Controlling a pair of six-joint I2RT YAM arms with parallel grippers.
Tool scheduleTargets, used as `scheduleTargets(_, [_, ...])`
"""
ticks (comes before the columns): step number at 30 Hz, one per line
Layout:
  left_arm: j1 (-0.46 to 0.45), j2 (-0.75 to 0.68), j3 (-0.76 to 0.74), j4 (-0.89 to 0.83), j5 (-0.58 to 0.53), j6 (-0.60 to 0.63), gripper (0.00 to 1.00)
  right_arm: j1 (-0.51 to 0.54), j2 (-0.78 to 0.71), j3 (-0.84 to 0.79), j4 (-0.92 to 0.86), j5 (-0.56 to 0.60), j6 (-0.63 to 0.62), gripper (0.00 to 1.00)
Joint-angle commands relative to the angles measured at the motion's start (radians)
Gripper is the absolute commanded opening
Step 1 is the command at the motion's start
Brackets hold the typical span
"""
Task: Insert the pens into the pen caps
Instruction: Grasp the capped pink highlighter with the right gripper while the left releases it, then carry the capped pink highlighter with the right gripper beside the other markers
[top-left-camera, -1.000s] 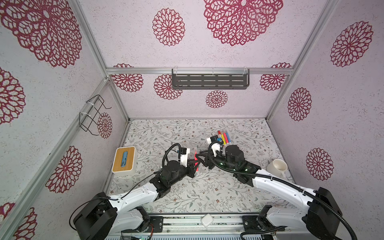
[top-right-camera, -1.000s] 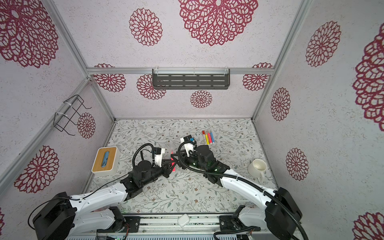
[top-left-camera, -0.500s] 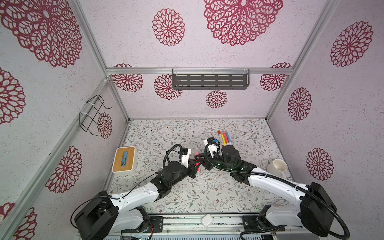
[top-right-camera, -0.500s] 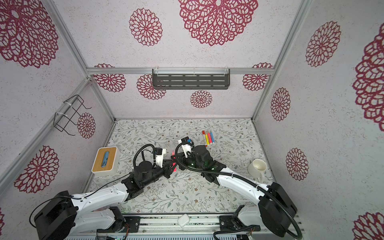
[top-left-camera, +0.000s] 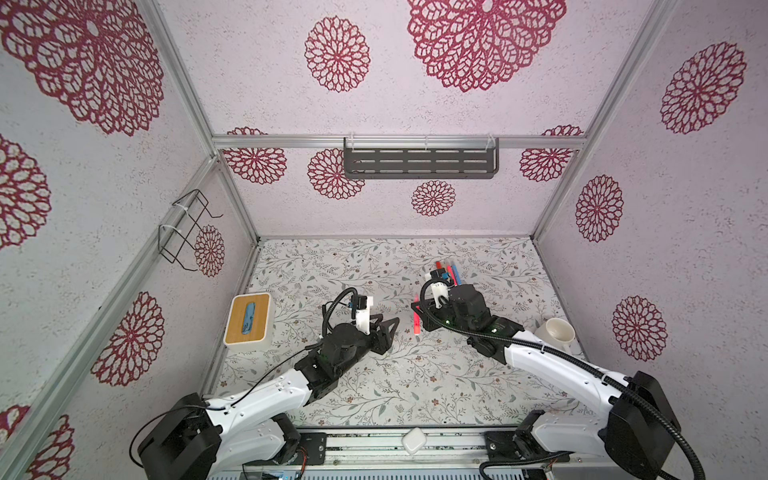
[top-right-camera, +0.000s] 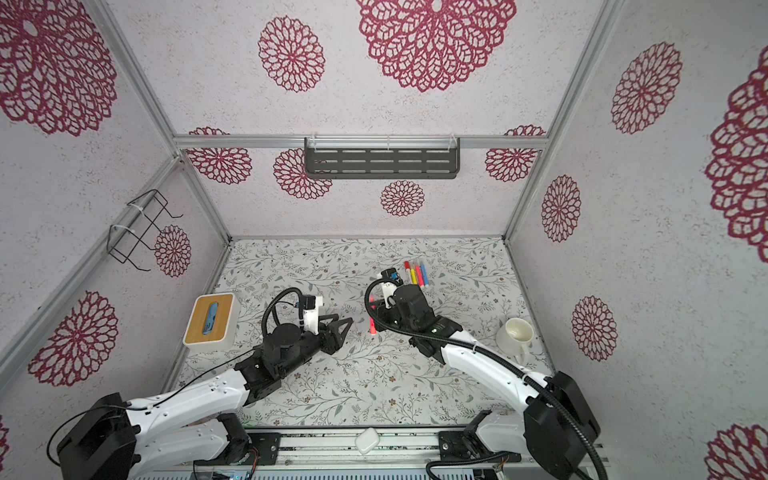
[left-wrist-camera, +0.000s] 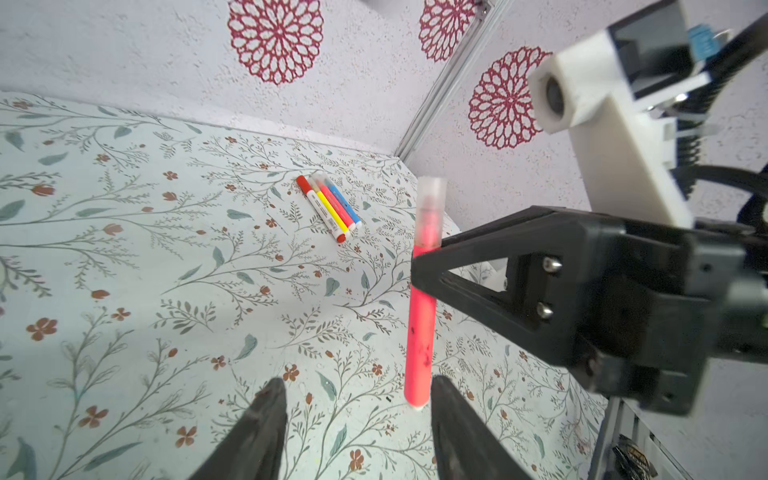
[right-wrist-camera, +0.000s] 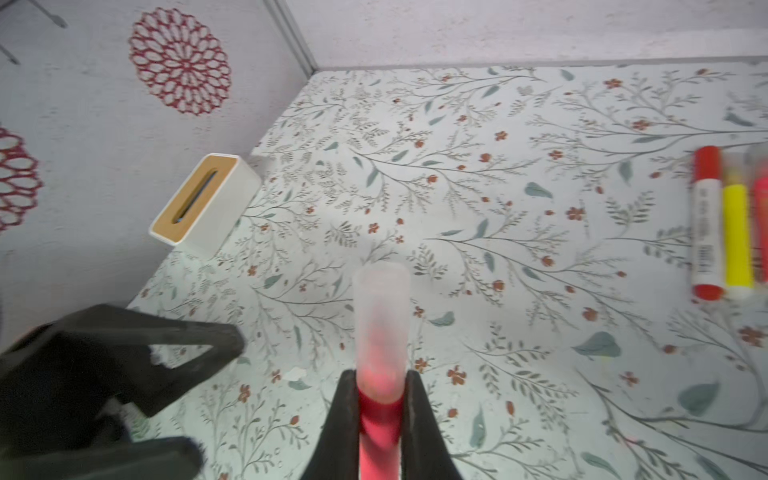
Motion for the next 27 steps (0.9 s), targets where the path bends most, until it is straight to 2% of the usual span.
scheduleTargets(1, [-0.003, -0.038, -0.015, -0.054, -0.064, 0.019, 0.57, -0.031, 0.042, 0.05, -0.109, 0.091, -0.042, 0.04])
scheduleTargets(6, [-0.003, -0.075, -0.029, -0.078, -0.083, 0.02, 0.57, -0.055, 0.174, 0.104, -0.145, 0.063, -0.045, 0.04])
scheduleTargets(11, [-0.003, -0.098, -0.033, -0.097, -0.093, 0.026, 0.57, -0.052, 0.361, 0.238, -0.207, -0.054, -0.053, 0.05])
scheduleTargets(17, [-0.003, -0.11, -0.03, -0.113, -0.094, 0.026, 0.57, -0.044, 0.558, 0.405, -0.236, -0.116, -0.066, 0.05])
scheduleTargets(27, [-0.002, -0.157, -0.019, -0.174, -0.102, 0.021, 0.57, -0.053, 0.927, 0.864, -0.487, -0.061, -0.184, 0.05])
